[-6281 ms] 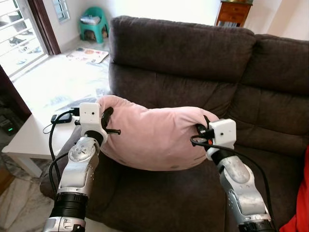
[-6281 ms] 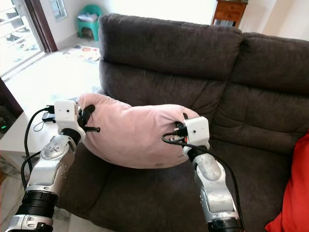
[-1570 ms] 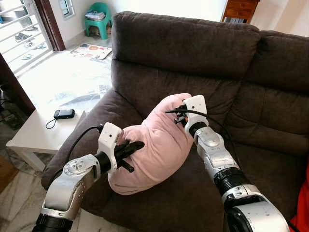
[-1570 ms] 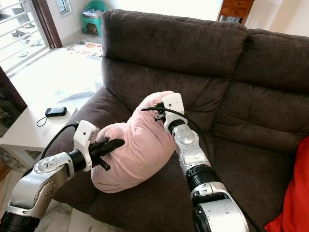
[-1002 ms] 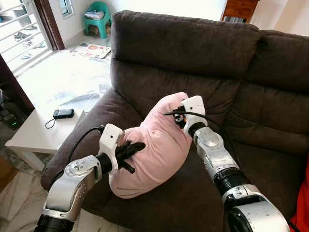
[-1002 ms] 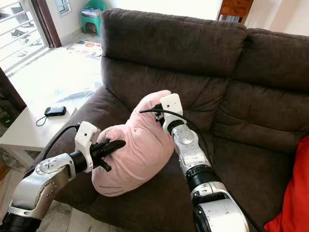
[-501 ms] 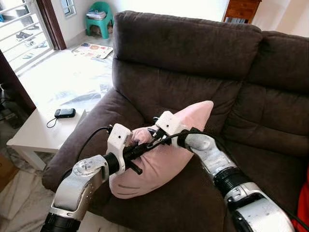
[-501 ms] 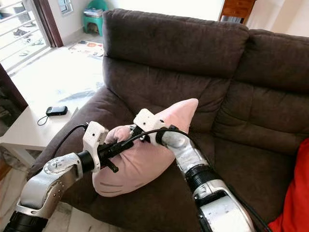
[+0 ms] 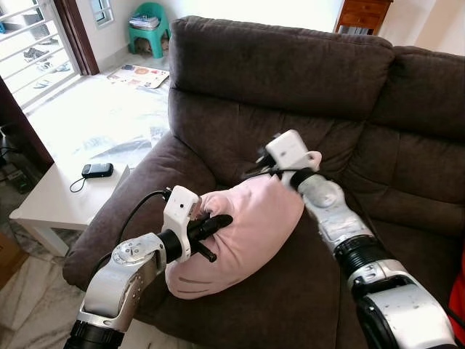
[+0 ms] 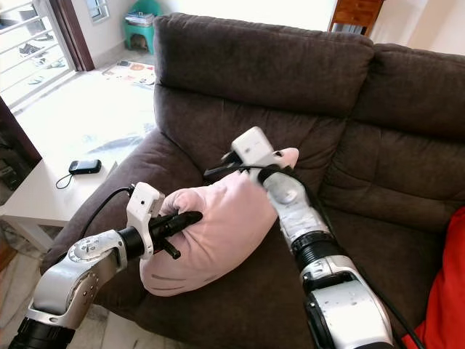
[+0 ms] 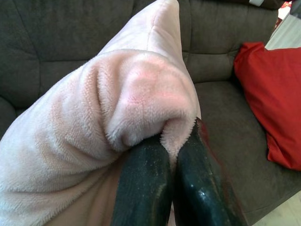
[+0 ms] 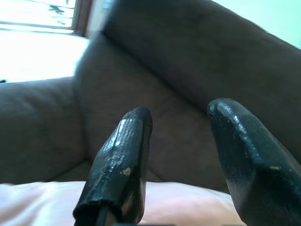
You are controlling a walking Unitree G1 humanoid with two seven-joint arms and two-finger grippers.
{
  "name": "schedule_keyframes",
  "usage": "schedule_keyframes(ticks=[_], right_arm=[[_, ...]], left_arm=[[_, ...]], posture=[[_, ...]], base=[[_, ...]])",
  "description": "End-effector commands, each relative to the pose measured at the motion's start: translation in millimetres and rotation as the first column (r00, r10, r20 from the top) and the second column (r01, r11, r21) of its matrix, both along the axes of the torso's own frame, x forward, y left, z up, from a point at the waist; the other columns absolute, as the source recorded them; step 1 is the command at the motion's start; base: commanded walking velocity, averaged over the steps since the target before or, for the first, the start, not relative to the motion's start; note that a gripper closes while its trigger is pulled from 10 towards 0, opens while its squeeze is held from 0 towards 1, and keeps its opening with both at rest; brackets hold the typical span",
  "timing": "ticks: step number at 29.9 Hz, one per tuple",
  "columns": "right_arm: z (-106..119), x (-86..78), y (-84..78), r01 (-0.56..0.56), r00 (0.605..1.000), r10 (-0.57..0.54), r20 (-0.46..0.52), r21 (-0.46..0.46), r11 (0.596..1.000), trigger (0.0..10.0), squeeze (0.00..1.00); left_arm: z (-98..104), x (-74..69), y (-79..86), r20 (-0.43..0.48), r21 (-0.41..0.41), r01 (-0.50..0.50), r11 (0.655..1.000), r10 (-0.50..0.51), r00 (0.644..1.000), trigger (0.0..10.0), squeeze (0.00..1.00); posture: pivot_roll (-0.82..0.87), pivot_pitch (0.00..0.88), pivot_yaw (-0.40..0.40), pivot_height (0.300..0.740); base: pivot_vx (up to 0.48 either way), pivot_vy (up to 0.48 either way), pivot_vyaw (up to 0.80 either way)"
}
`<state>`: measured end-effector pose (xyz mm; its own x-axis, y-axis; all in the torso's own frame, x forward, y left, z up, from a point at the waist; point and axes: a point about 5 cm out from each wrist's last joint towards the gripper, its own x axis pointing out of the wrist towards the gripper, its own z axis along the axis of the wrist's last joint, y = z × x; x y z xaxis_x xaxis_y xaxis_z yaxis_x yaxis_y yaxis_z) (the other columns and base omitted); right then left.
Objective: Move the pillow to the sofa from floor
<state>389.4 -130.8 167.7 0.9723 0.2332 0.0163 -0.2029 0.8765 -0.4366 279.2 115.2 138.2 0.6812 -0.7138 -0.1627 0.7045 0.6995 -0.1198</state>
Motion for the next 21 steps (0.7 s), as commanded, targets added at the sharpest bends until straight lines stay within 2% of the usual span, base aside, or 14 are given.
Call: schedule_keyframes(ticks=[1, 2, 4, 6, 8, 9, 10, 11, 13, 15, 16, 18, 19, 21], right_arm=[[-7.0, -1.4, -37.6, 0.26, 0.965, -0.259, -0.032, 0.067, 0.963, 10.0, 0.0], [-15.5, -3.6, -49.1, 0.326, 0.944, -0.323, -0.072, 0.04, 0.945, 10.0, 0.0], [-22.0, -5.2, -54.9, 0.358, 0.929, -0.355, -0.102, 0.02, 0.933, 10.0, 0.0], [-38.7, -11.3, -68.1, 0.415, 0.894, -0.411, -0.179, -0.016, 0.91, 10.0, 0.0], [-43.1, -13.7, -71.8, 0.431, 0.883, -0.427, -0.194, -0.026, 0.902, 10.0, 0.0], [-44.4, -14.8, -73.7, 0.436, 0.88, -0.432, -0.197, -0.025, 0.9, 10.0, 0.0], [-45.4, -16.2, -74.7, 0.442, 0.878, -0.434, -0.204, -0.008, 0.897, 10.0, 0.0], [-45.6, -16.6, -74.6, 0.446, 0.876, -0.436, -0.208, -0.001, 0.895, 10.0, 0.0], [-45.6, -17.2, -74.3, 0.446, 0.875, -0.436, -0.21, 0.0, 0.895, 10.0, 0.0], [-45.7, -17.1, -73.9, 0.444, 0.875, -0.435, -0.212, -0.005, 0.896, 10.0, 0.0], [-46.0, -17.0, -71.9, 0.433, 0.88, -0.424, -0.215, -0.003, 0.901, 10.0, 0.0], [-46.1, -17.2, -69.4, 0.426, 0.884, -0.415, -0.216, 0.002, 0.905, 10.0, 0.0], [-46.3, -17.1, -67.4, 0.419, 0.886, -0.408, -0.219, 0.007, 0.908, 10.0, 0.0], [-46.7, -17.4, -66.9, 0.42, 0.886, -0.408, -0.219, 0.007, 0.908, 10.0, 0.0]], left_arm=[[6.8, 3.4, 0.1, 0.046, 0.006, -0.002, 1.0, 0.002, 0.999, 10.0, 0.0], [6.3, 3.8, 0.4, 0.044, 0.009, -0.007, 1.0, 0.006, 0.999, 10.0, 0.0], [5.8, 4.2, 0.7, 0.043, 0.012, -0.012, 1.0, 0.012, 0.999, 10.0, 0.0], [3.6, 7.4, 4.1, 0.041, 0.029, -0.057, 0.998, 0.056, 0.998, 10.0, 0.0], [2.0, 10.0, 7.0, 0.041, 0.042, -0.092, 0.995, 0.09, 0.995, 10.0, 0.0], [0.7, 12.8, 10.7, 0.043, 0.053, -0.13, 0.99, 0.128, 0.991, 10.0, 0.0], [-3.1, 19.3, 20.8, 0.037, 0.066, -0.221, 0.973, 0.219, 0.975, 10.0, 0.0], [-4.3, 21.2, 24.2, 0.036, 0.07, -0.25, 0.966, 0.248, 0.968, 10.0, 0.0], [-10.1, 30.1, 42.2, 0.024, 0.085, -0.4, 0.913, 0.399, 0.916, 10.0, 0.0], [-12.7, 32.8, 49.2, 0.017, 0.094, -0.452, 0.887, 0.452, 0.892, 10.0, 0.0], [-18.1, 36.8, 65.5, 0.018, 0.12, -0.561, 0.819, 0.563, 0.826, 10.0, 0.0], [-22.6, 37.9, 79.7, 0.022, 0.142, -0.636, 0.758, 0.64, 0.768, 10.0, 0.0], [-24.3, 37.1, 85.7, 0.022, 0.15, -0.657, 0.739, 0.661, 0.75, 10.0, 0.0], [-25.6, 36.5, 87.8, 0.026, 0.157, -0.663, 0.732, 0.668, 0.743, 10.0, 0.0]], posture=[[0.03, 0.037, -0.042, 0.74], [0.02, 0.037, -0.042, 0.74], [0.02, 0.037, -0.042, 0.74], [0.02, 0.037, -0.042, 0.74], [0.02, 0.037, -0.042, 0.74], [0.02, 0.037, -0.042, 0.74], [0.03, 0.037, -0.044, 0.74], [0.03, 0.037, -0.044, 0.74], [0.03, 0.035, -0.045, 0.74], [0.03, 0.034, -0.044, 0.74], [0.03, 0.033, -0.044, 0.74], [0.03, 0.033, -0.044, 0.74], [0.03, 0.032, -0.045, 0.74], [0.03, 0.033, -0.047, 0.74]], base=[[0.0, 0.0, 0.0], [0.0, 0.0, 0.0], [0.0, 0.0, 0.0], [0.0, 0.0, 0.0], [0.0, 0.0, 0.0], [0.0, 0.0, 0.0], [0.0, 0.0, 0.0], [0.0, 0.0, 0.0], [0.0, 0.0, 0.0], [0.0, 0.0, 0.0], [0.0, 0.0, 0.0], [0.0, 0.0, 0.0], [0.0, 0.0, 0.0], [0.0, 0.0, 0.0]])
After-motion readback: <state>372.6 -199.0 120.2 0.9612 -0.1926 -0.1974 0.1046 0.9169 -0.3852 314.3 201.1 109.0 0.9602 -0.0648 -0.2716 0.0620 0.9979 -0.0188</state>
